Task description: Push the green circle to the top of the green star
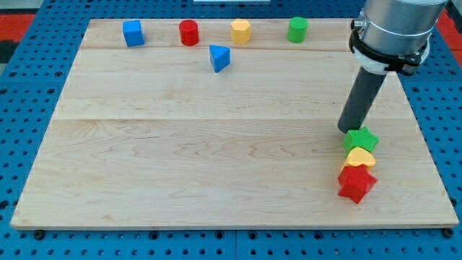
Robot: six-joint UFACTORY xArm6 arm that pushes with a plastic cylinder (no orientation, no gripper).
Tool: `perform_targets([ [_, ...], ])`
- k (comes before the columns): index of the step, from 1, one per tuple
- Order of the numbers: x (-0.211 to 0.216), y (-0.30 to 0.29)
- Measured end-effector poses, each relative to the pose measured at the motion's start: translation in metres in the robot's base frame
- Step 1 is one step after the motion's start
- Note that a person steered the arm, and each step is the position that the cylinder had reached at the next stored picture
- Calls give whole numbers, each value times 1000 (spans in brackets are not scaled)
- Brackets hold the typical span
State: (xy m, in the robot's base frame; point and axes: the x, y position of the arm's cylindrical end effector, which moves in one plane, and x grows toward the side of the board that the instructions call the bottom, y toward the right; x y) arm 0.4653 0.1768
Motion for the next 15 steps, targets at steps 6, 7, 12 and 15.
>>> perform_targets([
  [6,-248,25],
  [7,-273,14],
  [12,-202,-78],
  [15,-160,-92],
])
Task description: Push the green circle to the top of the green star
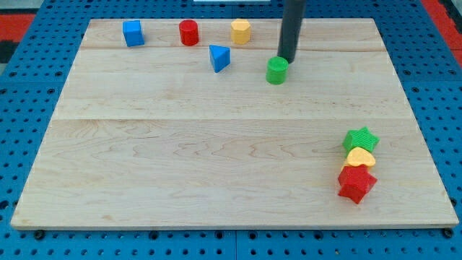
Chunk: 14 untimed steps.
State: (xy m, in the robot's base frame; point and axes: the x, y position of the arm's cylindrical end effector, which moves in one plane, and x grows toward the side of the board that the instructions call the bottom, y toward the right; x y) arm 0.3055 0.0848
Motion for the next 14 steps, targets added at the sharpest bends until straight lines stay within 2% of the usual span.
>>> perform_targets([
  [1,0,-12],
  [2,29,-13],
  [3,31,-44],
  [4,50,-46],
  [5,73,-19],
  [7,73,16],
  [8,104,36],
  [11,117,25],
  [12,136,30],
  [14,143,39],
])
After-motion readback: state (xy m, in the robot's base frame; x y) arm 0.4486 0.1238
